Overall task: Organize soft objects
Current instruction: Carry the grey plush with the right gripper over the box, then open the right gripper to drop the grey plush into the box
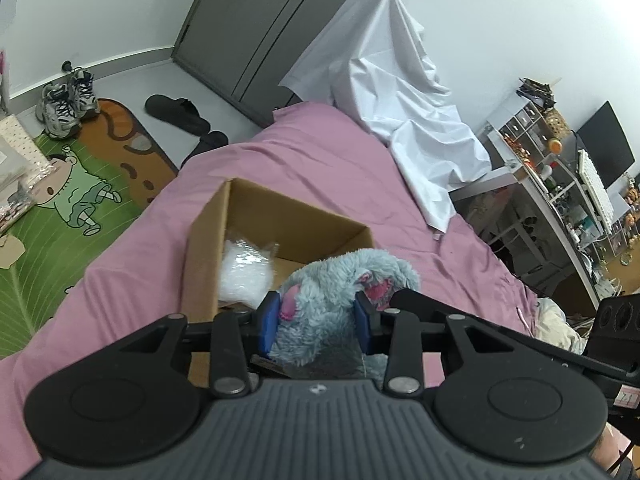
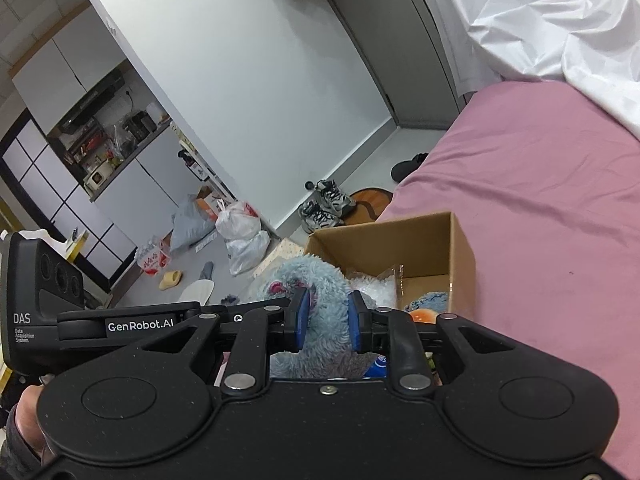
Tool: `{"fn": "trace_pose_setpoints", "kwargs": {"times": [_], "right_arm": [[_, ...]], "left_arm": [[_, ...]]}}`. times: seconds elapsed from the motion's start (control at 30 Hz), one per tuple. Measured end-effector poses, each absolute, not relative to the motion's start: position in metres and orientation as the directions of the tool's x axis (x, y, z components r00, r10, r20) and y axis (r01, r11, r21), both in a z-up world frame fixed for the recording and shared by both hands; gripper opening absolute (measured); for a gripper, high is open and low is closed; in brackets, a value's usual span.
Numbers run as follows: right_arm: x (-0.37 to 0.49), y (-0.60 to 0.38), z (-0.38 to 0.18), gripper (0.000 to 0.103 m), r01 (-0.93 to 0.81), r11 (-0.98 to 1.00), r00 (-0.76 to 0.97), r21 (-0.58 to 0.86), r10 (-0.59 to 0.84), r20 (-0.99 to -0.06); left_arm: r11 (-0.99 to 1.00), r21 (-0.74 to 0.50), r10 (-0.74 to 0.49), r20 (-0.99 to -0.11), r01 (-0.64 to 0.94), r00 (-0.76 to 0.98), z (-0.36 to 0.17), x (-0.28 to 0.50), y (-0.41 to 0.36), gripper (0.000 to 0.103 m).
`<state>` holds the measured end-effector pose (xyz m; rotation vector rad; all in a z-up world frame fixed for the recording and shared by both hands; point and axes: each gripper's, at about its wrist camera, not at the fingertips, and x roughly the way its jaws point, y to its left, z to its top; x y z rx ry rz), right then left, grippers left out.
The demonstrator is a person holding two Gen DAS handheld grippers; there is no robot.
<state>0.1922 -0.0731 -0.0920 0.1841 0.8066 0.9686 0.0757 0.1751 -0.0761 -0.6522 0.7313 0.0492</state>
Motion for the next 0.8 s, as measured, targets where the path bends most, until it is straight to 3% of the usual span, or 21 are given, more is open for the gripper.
{"fn": "trace_pose_setpoints", "kwargs": {"times": [0.23, 0.43, 0.5, 0.67, 0.8], "right_arm": [[0.195, -0.069, -0.099, 0.026, -0.646, 0.598, 0.309, 0.474, 0.773, -0.554], [0.191, -0.085, -0.096, 0.039, -0.626, 0.617, 0.333, 0.477, 0.765, -0.552], [0.189, -0.092, -0.093, 0.045, -0.619, 0.621, 0.34, 0.481, 0.764, -0.548], [0.189, -0.105, -0.092, 0.057, -0.605, 0.633, 0.352, 0.482, 0.756, -0.551], [0.187, -0.121, -0.09, 0.067, -0.594, 0.643, 0.365, 0.483, 0.751, -0.551]], "left_arm": [[0.803, -0.514, -0.147, -0.662, -0.302, 0.735, -0.09, 0.081, 0.185, 0.037], [0.857, -0.415, -0.081, -0.692, -0.304, 0.717, -0.088, 0.084, 0.176, 0.041], [0.865, -0.402, -0.078, -0.698, -0.3, 0.711, -0.085, 0.085, 0.173, 0.045], [0.867, -0.39, -0.059, -0.7, -0.312, 0.711, -0.074, 0.082, 0.166, 0.067], [0.866, -0.378, -0.039, -0.703, -0.327, 0.71, -0.065, 0.076, 0.16, 0.076]]}}
